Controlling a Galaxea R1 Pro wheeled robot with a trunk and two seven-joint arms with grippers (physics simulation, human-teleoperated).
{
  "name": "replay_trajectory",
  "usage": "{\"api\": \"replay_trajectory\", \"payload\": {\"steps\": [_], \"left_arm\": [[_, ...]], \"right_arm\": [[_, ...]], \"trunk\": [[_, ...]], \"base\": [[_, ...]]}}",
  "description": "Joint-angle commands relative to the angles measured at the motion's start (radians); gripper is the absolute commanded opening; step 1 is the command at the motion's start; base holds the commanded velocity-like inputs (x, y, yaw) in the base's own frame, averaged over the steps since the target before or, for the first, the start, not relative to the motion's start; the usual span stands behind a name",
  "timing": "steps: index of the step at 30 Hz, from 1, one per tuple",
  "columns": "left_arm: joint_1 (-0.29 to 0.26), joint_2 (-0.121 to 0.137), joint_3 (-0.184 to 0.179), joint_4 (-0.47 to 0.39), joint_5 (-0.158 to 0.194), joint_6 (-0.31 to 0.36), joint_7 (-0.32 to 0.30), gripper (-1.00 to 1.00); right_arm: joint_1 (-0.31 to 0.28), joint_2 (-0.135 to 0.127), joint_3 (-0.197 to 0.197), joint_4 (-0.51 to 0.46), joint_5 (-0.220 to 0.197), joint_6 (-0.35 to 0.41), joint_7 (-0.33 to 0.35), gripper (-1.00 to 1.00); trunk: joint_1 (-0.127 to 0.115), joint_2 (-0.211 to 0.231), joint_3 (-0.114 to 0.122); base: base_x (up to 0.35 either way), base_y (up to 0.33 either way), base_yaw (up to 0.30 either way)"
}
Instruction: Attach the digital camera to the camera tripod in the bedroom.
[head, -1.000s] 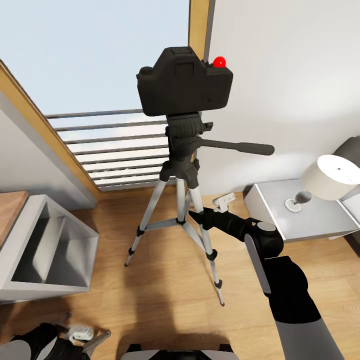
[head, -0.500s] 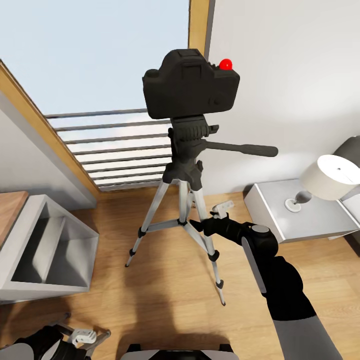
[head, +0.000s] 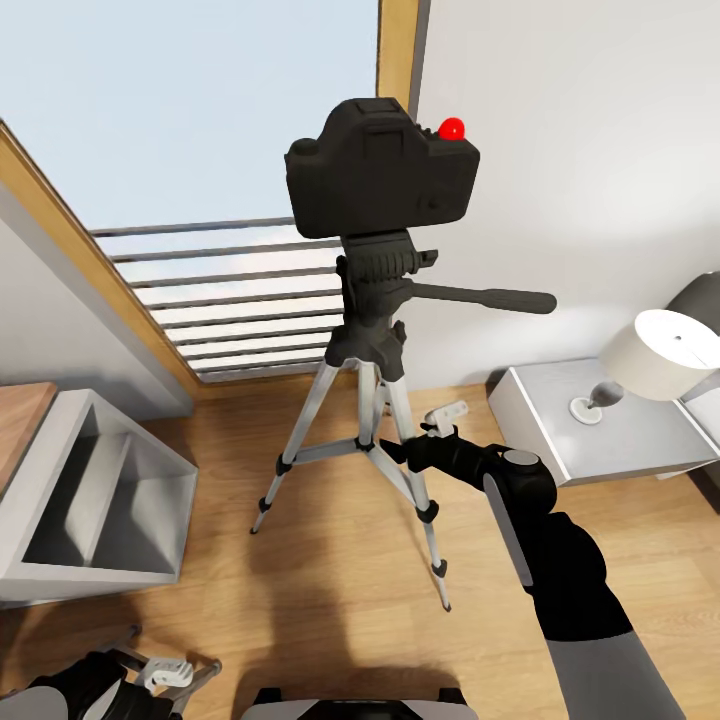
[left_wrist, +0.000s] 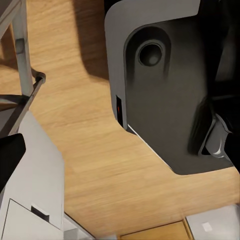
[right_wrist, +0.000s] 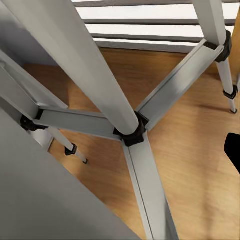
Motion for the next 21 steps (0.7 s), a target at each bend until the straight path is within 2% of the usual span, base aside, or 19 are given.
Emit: {"api": "replay_trajectory", "payload": {"steps": [1, 21], "left_arm": [[-0.001, 0.000, -0.007, 0.000, 0.010, 0.007, -0.003, 1.00], [-0.001, -0.002, -0.009, 0.000, 0.010, 0.004, -0.003, 1.00]], "right_arm": [[-0.001, 0.000, -0.001, -0.001, 0.003, 0.005, 0.005, 1.00], [-0.001, 0.000, -0.001, -0.002, 0.003, 0.009, 0.005, 1.00]], "trunk": [[0.001, -0.002, -0.001], [0.001, -0.002, -0.001]], "base": [[0.000, 0.000, 0.000], [0.000, 0.000, 0.000]]}}
